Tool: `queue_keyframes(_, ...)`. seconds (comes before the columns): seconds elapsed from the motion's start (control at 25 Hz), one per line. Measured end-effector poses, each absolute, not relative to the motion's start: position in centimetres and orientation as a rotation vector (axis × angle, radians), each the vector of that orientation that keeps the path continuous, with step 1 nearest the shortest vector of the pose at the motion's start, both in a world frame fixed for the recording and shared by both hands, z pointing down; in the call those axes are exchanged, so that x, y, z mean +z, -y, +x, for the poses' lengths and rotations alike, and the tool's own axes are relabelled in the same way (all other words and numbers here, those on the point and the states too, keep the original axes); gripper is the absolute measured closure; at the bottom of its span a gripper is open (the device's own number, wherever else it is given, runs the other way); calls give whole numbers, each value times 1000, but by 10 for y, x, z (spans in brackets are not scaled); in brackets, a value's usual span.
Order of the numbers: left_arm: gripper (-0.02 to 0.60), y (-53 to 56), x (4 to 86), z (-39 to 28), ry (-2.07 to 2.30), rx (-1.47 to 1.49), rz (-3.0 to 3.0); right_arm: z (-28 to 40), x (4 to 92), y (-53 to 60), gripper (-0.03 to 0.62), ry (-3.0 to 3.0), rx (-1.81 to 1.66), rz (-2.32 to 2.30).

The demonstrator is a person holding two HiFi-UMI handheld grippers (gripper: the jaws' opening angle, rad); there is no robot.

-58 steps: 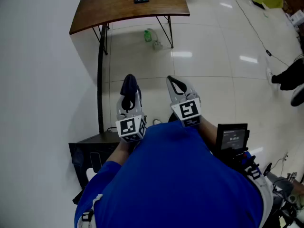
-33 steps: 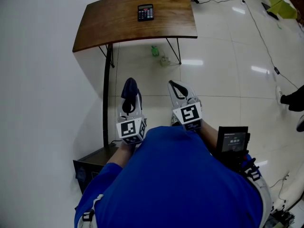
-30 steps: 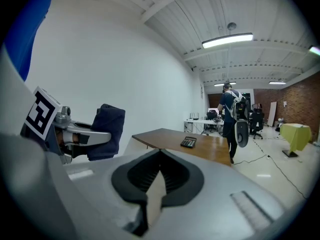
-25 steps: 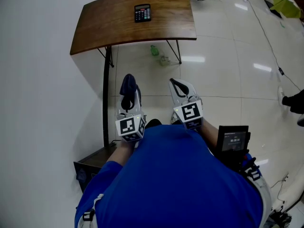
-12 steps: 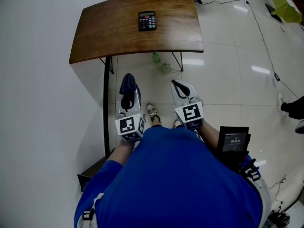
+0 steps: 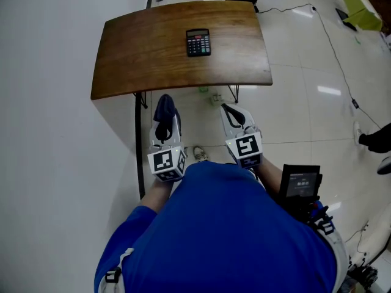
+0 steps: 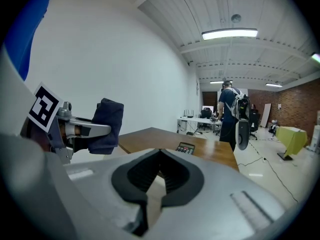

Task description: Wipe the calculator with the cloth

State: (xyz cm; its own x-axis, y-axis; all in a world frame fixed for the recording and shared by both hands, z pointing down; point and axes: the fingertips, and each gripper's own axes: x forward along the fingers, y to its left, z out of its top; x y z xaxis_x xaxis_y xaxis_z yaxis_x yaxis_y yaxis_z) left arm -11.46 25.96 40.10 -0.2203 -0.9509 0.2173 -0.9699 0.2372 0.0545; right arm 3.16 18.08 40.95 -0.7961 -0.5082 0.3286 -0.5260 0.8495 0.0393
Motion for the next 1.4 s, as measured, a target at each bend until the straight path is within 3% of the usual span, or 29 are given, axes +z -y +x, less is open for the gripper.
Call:
queue_keyframes(0.4, 515, -216, 427, -186, 2216, 127, 1918, -33, 422, -146, 591, 2647, 91, 898)
queue_keyframes(1.4, 515, -43, 450, -215, 2196, 267, 1860, -62, 442, 32, 591, 2651, 175, 853)
